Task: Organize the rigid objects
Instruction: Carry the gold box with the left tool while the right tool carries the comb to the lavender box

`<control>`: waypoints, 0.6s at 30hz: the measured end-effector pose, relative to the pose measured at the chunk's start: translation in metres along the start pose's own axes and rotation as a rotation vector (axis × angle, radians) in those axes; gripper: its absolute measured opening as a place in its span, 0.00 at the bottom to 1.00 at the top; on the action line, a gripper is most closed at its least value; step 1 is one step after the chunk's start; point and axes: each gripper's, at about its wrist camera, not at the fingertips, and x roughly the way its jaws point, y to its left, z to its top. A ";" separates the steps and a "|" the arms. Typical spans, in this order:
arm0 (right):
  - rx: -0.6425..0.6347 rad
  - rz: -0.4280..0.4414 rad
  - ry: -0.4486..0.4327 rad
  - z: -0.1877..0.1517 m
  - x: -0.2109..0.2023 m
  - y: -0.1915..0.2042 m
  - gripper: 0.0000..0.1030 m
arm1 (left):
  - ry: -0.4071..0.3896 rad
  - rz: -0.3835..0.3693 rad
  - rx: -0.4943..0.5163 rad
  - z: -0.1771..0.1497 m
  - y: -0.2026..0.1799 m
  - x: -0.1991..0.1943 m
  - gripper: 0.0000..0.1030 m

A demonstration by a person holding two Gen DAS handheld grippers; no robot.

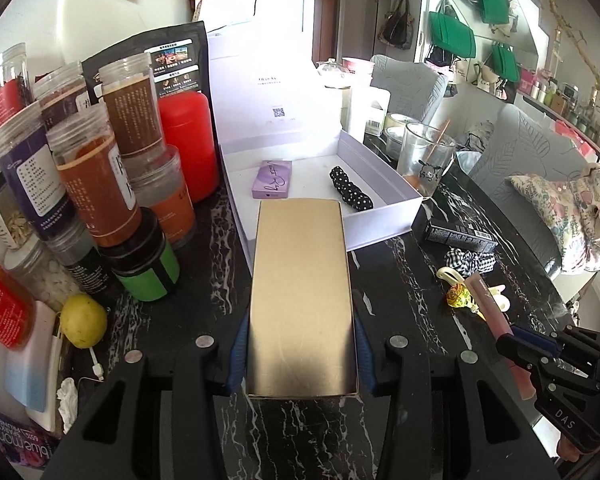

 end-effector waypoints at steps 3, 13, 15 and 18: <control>-0.005 0.007 0.007 0.005 0.001 0.003 0.13 | -0.001 0.007 -0.004 0.005 0.003 0.000 0.42; -0.039 0.043 0.012 0.035 0.022 0.007 0.13 | -0.033 0.041 -0.030 0.035 0.015 0.002 0.42; -0.046 0.043 0.013 0.042 0.029 0.009 0.13 | -0.039 0.050 -0.031 0.041 0.017 0.005 0.42; -0.054 0.047 0.010 0.051 0.033 0.011 0.13 | -0.035 0.049 -0.039 0.049 0.023 0.011 0.42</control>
